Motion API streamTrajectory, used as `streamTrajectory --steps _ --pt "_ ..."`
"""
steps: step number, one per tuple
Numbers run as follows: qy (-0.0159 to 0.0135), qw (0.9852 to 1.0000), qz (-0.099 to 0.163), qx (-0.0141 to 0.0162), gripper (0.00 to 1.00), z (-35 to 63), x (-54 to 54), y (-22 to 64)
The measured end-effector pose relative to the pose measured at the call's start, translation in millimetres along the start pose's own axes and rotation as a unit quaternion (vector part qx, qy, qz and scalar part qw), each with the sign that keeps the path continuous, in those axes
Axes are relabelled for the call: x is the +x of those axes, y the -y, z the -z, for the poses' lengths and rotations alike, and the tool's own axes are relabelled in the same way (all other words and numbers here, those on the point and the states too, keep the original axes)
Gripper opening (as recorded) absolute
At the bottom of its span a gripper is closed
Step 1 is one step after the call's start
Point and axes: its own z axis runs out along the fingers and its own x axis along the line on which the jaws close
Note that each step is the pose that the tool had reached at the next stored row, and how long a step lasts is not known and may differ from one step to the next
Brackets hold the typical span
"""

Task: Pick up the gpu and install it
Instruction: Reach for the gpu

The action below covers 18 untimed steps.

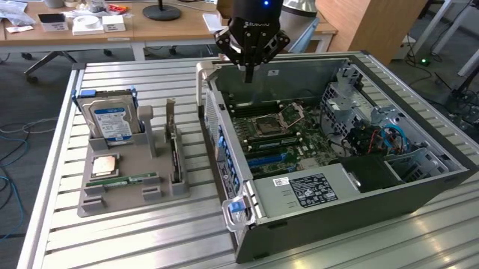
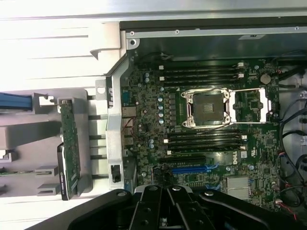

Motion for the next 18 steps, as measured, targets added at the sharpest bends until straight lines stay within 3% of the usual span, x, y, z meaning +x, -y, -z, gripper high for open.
streamTrajectory --steps 18 --pt "0.0 1.0 0.0 0.0 0.11 0.3 12.9 1.0"
